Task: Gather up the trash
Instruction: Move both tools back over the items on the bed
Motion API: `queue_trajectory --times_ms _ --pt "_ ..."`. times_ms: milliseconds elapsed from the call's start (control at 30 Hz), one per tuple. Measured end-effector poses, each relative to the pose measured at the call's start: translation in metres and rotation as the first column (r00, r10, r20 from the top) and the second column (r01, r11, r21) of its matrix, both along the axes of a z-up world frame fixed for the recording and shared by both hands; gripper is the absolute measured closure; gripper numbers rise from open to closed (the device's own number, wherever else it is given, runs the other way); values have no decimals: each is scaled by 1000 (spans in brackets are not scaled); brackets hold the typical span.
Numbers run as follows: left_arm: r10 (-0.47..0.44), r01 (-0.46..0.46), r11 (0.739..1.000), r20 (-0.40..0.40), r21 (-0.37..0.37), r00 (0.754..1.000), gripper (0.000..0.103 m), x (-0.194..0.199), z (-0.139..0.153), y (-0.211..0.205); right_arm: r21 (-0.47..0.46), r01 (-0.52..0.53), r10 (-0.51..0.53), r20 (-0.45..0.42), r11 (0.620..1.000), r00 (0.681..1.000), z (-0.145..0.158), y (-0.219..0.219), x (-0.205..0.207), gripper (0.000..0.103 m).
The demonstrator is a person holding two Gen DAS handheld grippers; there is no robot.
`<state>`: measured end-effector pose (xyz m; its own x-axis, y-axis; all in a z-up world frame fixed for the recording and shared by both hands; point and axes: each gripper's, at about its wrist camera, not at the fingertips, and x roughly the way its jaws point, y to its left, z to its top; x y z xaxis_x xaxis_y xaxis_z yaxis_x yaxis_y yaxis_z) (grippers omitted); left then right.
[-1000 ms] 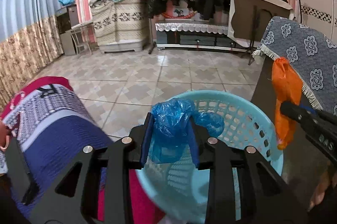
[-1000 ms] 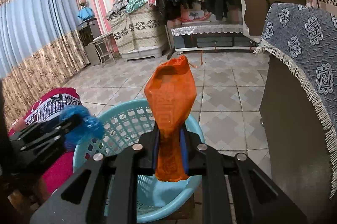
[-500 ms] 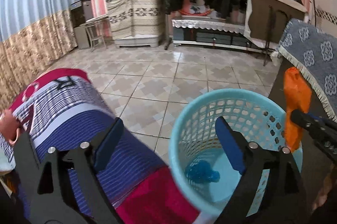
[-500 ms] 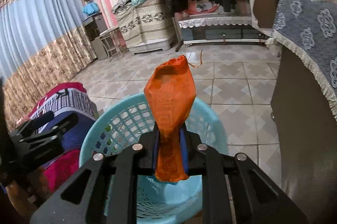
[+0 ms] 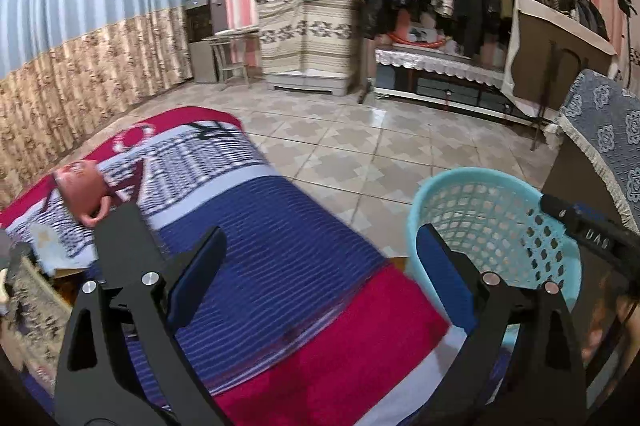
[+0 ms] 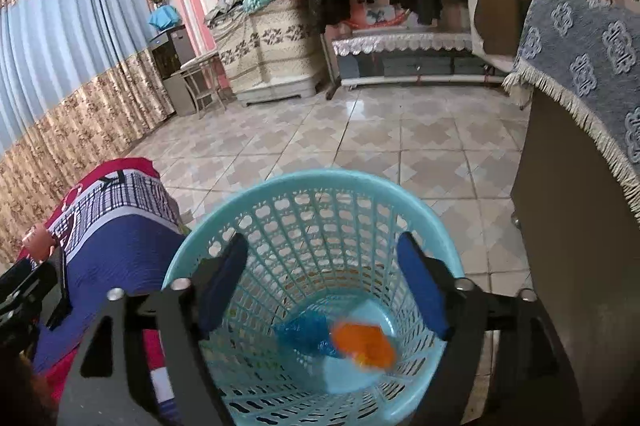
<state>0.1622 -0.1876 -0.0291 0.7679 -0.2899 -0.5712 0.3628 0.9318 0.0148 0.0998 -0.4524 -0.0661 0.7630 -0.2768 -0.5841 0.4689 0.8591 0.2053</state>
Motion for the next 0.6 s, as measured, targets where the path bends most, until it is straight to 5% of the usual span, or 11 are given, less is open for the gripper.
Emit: queue_trajectory --times_ms 600 --pt "259 -255 965 86 -56 962 6 -44 36 137 -118 -181 189 55 976 980 39 98 15 11"
